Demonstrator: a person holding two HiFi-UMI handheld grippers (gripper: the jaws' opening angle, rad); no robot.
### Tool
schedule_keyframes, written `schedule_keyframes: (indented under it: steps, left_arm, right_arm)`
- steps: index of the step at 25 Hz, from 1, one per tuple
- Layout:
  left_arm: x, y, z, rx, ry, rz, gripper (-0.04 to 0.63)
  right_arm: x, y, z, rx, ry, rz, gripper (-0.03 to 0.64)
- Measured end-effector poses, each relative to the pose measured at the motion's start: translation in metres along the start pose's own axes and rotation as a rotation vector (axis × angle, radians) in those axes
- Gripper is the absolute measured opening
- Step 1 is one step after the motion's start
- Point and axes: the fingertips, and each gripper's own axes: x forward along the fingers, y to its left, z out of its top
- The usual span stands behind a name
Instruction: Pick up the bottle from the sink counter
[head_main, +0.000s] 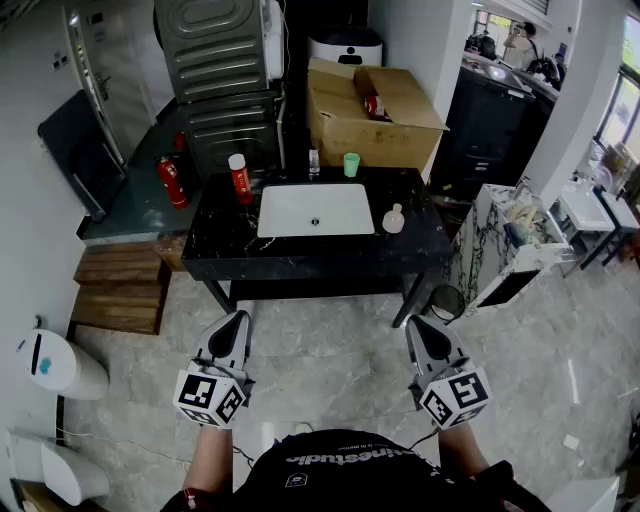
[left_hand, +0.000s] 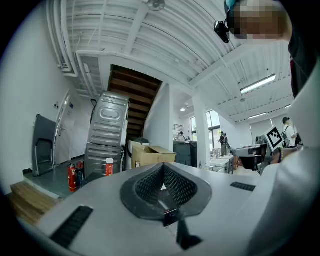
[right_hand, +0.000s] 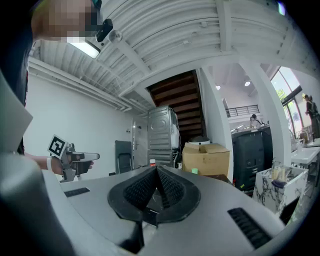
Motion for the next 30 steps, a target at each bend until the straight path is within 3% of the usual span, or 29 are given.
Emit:
schedule_keyframes:
  steps: [20,30]
  left_arm:
    - [0.007,0.011,-0.005,-0.008,0.002,-0.024,0.014]
    - [0.007,0.056,-0.019,-0.03,0.008,-0.032,0.014]
  right_arm:
    - [0.016,0.006,-0.013,-0.019,0.022,0.007,0.038]
    - [0.047,0.03,-0.016,0.02,-0.006,0.007,0.04]
